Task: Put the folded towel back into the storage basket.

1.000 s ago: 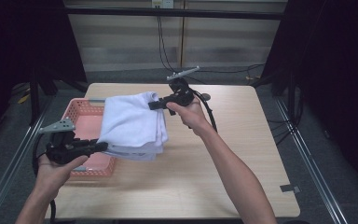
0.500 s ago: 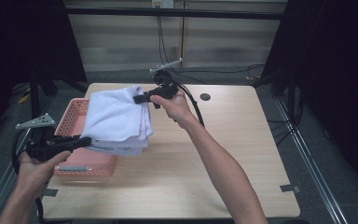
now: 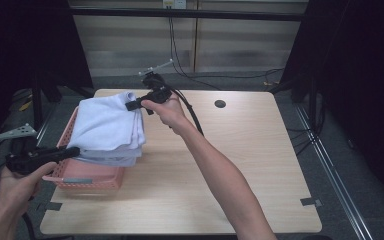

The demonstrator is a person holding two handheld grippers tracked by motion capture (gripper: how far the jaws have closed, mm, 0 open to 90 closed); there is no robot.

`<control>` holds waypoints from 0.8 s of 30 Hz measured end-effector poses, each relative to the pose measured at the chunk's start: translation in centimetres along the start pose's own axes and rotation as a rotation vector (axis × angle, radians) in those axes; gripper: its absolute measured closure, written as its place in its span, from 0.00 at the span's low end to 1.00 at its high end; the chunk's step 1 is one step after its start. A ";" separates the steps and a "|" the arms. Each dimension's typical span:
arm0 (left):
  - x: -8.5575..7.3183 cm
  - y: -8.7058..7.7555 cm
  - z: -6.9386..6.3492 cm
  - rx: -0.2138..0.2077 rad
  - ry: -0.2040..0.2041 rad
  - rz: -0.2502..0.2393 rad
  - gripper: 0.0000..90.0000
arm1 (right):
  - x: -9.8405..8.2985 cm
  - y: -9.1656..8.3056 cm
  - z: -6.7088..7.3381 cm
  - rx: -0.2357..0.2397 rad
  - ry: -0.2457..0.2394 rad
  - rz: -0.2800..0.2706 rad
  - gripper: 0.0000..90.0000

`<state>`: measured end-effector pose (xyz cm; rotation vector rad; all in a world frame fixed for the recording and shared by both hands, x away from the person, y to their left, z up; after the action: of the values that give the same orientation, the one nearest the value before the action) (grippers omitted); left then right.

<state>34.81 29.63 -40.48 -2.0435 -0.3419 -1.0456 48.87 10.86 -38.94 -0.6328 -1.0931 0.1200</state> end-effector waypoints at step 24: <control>-2.7 -2.7 6.1 0.111 -0.097 0.027 0.85 | 0.4 7.1 2.1 -0.006 0.012 -0.012 0.82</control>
<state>35.11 36.26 -43.19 -1.9978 -0.4115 -0.8937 48.77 17.68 -41.74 -0.6320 -1.0862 0.1029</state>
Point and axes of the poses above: each handheld gripper's, and its own axes: y roughly forward along the jaws, x roughly out of its top, z roughly to its left, the point moved 10 cm from there along y, roughly forward along the jaws, and after that the axes turned 4 degrees about -y, right-handed, at the moved point
